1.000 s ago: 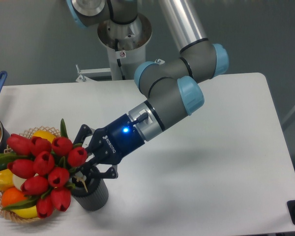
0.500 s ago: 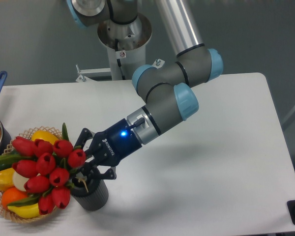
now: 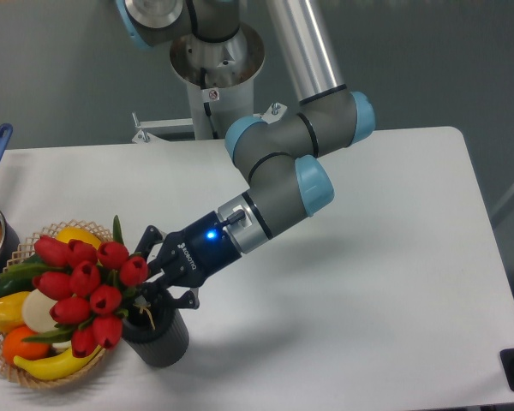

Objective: Insert the flowers into the vase
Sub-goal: 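Lower the tulip stems into the black vase opening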

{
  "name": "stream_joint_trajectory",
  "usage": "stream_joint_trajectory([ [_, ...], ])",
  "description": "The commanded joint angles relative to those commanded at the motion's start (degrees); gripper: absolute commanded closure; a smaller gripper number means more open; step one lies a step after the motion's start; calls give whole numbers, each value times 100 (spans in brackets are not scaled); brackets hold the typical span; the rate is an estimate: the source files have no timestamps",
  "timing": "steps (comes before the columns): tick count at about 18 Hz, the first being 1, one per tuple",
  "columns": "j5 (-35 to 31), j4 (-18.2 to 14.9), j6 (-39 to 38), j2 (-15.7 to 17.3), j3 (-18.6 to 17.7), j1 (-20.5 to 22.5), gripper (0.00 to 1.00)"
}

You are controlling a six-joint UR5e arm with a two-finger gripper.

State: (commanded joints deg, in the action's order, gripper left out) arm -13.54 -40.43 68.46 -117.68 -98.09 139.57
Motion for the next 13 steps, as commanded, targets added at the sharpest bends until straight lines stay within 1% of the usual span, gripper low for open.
stream_joint_trajectory([
  [4,0,9,150,-106,-9,0,90],
  [9,0,9,150,-123,-18,9,85],
  [11,0,9,150,-123,-44,9,77],
  [12,0,9,159,-132,-53,17,76],
  [13,0,9,167,-150,-53,18,73],
])
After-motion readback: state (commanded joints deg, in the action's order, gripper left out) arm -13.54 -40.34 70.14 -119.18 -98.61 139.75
